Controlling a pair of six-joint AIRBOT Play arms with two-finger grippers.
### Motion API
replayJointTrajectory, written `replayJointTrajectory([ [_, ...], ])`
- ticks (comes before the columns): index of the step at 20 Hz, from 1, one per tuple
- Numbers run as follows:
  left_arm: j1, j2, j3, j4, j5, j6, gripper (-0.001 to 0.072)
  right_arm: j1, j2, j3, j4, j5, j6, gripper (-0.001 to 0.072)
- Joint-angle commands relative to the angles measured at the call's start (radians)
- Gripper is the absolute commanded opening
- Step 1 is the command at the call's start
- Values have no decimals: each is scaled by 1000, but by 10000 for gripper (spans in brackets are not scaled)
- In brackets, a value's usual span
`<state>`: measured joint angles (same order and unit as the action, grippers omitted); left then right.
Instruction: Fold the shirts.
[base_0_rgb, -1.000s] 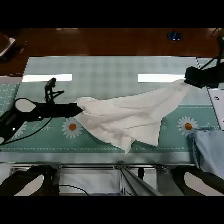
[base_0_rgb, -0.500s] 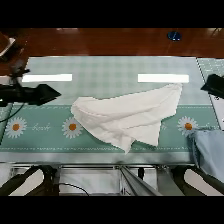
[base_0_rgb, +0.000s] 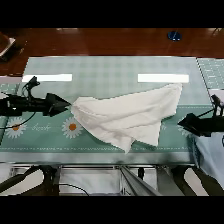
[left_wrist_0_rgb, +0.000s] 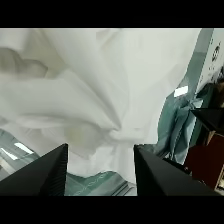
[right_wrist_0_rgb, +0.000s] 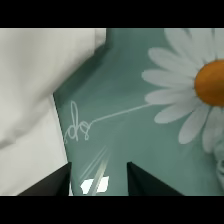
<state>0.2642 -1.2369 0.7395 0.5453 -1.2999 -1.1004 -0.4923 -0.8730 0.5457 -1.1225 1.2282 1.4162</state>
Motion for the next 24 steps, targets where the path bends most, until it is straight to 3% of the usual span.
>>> replayJointTrajectory([
  [1, -112, -71, -9, -42, 104, 14, 507, -2, 14, -97, 42, 3, -24, 403],
  [6, -187, -145, 1, -79, 201, 24, 504, -2, 14, -158, 76, 6, -35, 403],
  [7, -200, -161, 15, -79, 200, 43, 359, -2, 14, -174, 99, 8, -47, 403],
  [8, -208, -169, 26, -79, 196, 57, 42, -2, 14, -191, 124, 10, -62, 403],
  [9, -214, -172, 40, -83, 198, 78, 21, -2, 14, -201, 145, 10, -67, 403],
  [13, -214, -172, 88, -83, 192, 78, 21, 8, 13, -201, 172, 13, -80, 403],
  [17, -214, -172, 103, -83, 188, 78, 21, 191, -64, -201, 173, -35, -55, 403],
  [22, -214, -172, 103, -83, 193, 79, 21, 421, -235, -157, 293, -163, -60, 401],
  [24, -215, -171, 103, -83, 169, 79, 21, 487, -292, -85, 311, -168, -51, 233],
])
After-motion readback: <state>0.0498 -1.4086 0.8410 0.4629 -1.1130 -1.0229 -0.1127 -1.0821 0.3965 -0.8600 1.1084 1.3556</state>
